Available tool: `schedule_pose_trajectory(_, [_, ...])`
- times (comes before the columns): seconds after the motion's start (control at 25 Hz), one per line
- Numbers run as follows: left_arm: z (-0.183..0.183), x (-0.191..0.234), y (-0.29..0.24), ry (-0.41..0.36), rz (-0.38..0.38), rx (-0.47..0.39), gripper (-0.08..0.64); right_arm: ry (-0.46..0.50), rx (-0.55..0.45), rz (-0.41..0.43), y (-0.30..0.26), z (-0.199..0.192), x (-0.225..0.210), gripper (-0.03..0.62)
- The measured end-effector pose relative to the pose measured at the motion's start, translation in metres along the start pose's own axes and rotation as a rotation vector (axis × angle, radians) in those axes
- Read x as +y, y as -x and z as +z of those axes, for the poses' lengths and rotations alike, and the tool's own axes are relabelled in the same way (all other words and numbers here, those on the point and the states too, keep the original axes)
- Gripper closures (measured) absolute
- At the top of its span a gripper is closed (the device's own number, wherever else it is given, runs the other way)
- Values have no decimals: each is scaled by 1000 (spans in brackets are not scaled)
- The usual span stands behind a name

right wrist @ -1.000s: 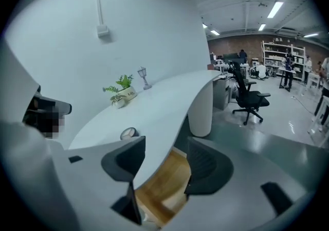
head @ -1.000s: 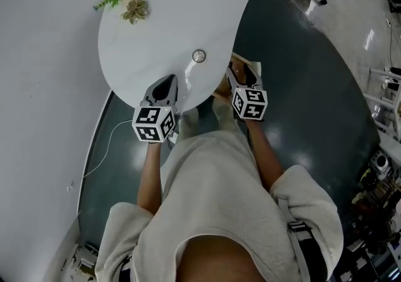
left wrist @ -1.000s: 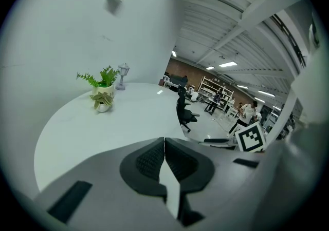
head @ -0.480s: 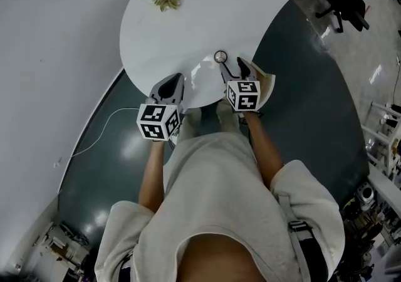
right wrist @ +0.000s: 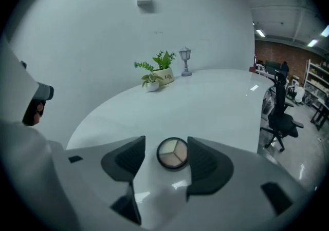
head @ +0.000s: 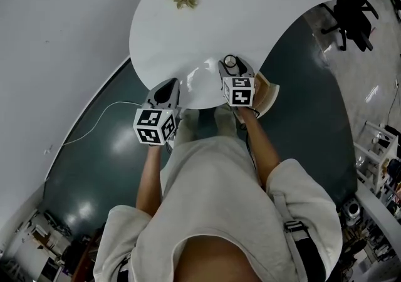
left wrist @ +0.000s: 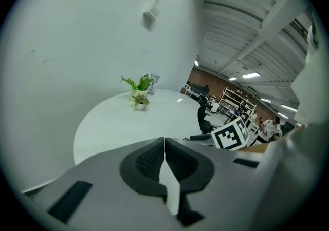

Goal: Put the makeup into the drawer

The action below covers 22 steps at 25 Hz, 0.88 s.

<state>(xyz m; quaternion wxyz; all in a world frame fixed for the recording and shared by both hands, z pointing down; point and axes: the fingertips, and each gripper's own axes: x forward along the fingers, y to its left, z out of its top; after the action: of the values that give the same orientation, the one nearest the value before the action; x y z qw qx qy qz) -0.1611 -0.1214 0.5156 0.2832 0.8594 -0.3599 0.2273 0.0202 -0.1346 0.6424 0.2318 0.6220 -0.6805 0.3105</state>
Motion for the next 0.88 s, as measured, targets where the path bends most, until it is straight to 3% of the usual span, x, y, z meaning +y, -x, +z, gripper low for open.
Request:
schedule_pose_trajectory(0.52, [-10,16,10,19,18,3,548,19,44,-82,-14,-7,-9,342])
schedule_pose_trajectory(0.64, [-11,18,10,17,17,6,548,22,66,-93,-16,-13,-11,371])
schedule_pose_trajectory(0.88, [-13,16,8,11,11,18,548,29,59,-72,-17,-12,-9,375])
